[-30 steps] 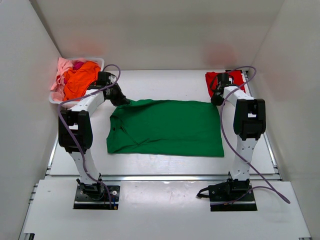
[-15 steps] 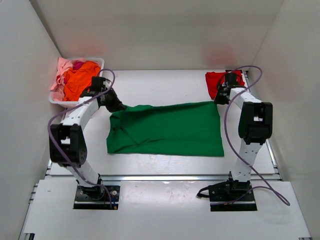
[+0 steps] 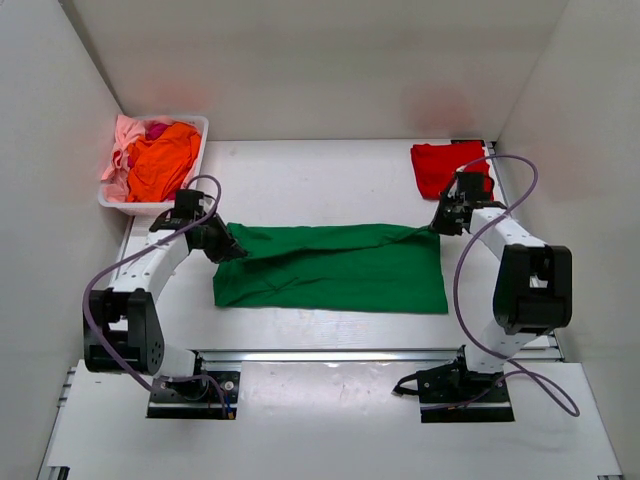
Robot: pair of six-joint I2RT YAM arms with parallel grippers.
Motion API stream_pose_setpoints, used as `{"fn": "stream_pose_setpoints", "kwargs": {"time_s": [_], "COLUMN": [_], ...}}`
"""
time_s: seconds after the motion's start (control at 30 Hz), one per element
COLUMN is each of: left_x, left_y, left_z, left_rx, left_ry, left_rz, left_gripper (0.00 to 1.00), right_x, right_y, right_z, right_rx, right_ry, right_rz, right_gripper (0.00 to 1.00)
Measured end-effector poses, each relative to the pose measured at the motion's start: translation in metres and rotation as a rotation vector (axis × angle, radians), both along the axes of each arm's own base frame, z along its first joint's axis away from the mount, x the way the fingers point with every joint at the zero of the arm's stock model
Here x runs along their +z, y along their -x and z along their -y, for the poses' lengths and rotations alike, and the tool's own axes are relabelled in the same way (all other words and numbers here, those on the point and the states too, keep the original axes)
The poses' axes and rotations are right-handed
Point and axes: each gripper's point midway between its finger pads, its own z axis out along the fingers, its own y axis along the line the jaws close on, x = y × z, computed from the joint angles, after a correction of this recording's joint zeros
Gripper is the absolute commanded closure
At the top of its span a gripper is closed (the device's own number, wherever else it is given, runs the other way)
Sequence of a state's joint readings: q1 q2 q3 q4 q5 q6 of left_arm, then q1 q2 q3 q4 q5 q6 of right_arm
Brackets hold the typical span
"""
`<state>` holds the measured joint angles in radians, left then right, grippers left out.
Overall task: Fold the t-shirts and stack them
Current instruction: Fold the other side of the tshirt into a rectangle
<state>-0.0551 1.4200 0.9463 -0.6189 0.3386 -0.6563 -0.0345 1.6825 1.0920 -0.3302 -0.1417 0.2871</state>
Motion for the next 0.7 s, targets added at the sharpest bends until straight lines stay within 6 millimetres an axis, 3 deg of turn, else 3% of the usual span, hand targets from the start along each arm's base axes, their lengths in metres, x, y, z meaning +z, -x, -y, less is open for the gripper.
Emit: {"fn": "stream_pose_setpoints", "kwargs": {"time_s": [0.27, 0.5, 0.7], "left_x": [0.020, 0.025, 0.022], "left_y": [0.002, 0.016, 0.025], "left_z": [-0.009, -0.015, -0.015], "left_rx": [0.029, 0.046, 0.047], "left_ry": [0.000, -0.001, 0.000], "left_rz": [0.065, 0.072, 0.060], "left_gripper": [1.00, 1.00, 1.00], "right_x": [0.024, 0.017, 0.011], "right_y": [0.038, 0.073, 0.083], "right_z": [-0.013, -0.007, 0.000], "right_rx": [0.043, 0.044, 0.033], "right_ry": [0.002, 0.016, 0.021], "right_rz": [0.068, 0.054, 0.040], "right_gripper": [1.00, 1.00, 1.00]}}
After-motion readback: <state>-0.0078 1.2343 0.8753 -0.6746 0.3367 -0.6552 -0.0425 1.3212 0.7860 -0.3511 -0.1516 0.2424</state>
